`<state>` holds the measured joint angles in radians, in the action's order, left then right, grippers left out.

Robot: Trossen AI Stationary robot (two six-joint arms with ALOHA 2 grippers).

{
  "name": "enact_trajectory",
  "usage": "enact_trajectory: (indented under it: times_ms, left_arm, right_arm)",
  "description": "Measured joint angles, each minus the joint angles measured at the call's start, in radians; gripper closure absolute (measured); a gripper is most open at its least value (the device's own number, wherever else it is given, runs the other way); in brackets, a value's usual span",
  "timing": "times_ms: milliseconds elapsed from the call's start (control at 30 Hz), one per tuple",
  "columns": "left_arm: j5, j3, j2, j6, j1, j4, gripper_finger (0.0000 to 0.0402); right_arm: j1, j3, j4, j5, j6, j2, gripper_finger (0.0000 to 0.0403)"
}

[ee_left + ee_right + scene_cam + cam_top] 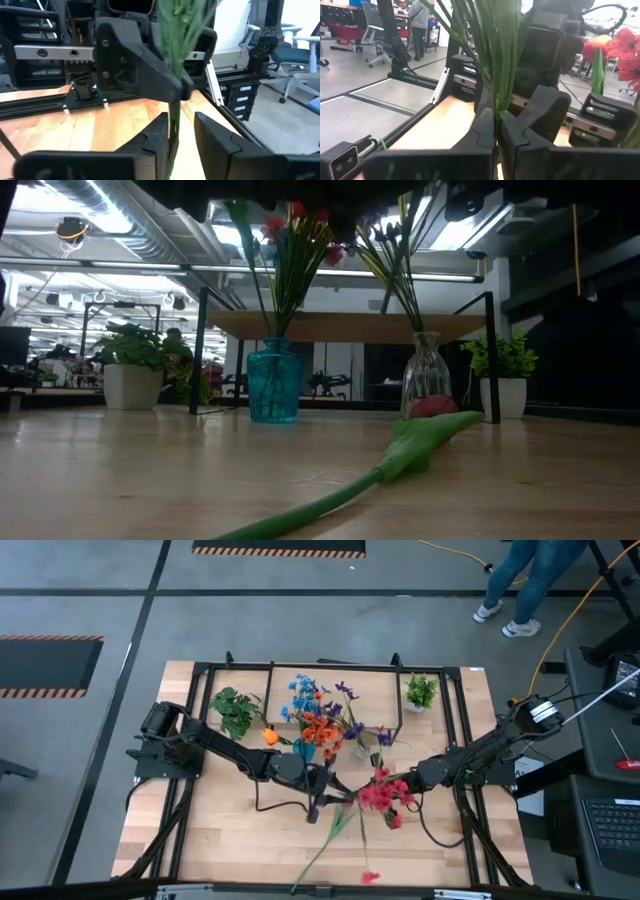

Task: Pick and place flowers into a vace then onto a shelf
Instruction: Put the red flowers into the transparent vase

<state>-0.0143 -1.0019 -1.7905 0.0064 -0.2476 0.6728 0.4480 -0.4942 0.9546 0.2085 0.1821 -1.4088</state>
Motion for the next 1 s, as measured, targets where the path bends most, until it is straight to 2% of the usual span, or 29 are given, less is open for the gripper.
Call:
enact_trajectory:
  times_ms: [200,433,633,733,1000]
  left_arm:
    - [0.04,0.001,0.042,0.02,-0.024,-0.037,0.0295]
    - [0.13,0.001,0.115,0.054,-0.068,-0.212,0.0319]
    - [0.189,0.001,0.147,0.079,-0.137,-0.317,0.0371]
    - [0.23,0.001,0.15,0.092,-0.161,-0.346,0.0396]
    - [0.232,0.001,0.15,0.006,-0.178,-0.418,0.04]
  right_arm:
    - [0.001,0.0,-0.099,0.001,-0.018,0.091,0.0402]
    - [0.001,0.0,-0.328,0.023,-0.069,0.261,0.0403]
    - [0.0,0.021,-0.404,0.169,-0.069,0.369,0.0403]
    - [0.0,0.044,-0.419,0.208,-0.069,0.413,0.0403]
    - [-0.003,0.099,-0.427,0.328,-0.069,0.474,0.0403]
